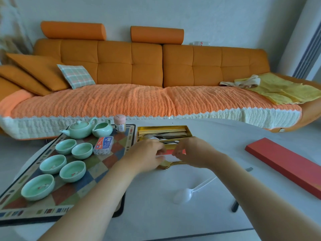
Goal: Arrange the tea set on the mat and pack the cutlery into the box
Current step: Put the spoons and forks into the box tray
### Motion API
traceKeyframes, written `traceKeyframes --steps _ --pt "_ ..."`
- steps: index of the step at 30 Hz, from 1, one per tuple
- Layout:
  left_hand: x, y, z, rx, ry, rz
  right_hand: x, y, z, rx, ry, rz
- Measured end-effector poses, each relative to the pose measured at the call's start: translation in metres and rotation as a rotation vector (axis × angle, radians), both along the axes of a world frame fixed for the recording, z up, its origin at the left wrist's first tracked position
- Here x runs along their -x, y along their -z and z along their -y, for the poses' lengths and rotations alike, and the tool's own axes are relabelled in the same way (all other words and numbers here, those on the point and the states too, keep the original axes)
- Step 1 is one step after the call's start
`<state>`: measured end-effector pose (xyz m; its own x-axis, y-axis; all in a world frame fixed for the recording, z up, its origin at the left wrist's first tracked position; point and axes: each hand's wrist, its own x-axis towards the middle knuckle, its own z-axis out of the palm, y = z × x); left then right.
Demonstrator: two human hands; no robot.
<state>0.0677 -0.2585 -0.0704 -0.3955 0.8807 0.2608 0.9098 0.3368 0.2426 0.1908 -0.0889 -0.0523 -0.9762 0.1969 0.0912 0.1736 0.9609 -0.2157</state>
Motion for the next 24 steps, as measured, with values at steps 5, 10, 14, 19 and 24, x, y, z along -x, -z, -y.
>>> traceKeyframes --steps 5,10,14,19,24 --pt "-0.007 0.009 0.003 0.165 -0.002 0.031 -0.008 0.012 -0.001 -0.085 0.004 0.107" --pt "-0.011 0.005 0.004 0.167 -0.002 0.054 -0.009 0.013 0.003 -0.053 0.04 0.082" --pt "-0.014 0.004 0.004 0.124 -0.004 0.038 -0.009 0.012 0.004 -0.053 0.017 0.087" --pt "-0.009 -0.004 0.004 0.063 0.011 0.059 -0.007 0.006 0.002 0.069 -0.002 0.06" --pt "-0.001 -0.019 0.005 -0.197 -0.015 0.005 -0.002 -0.007 0.0 0.239 0.002 -0.129"
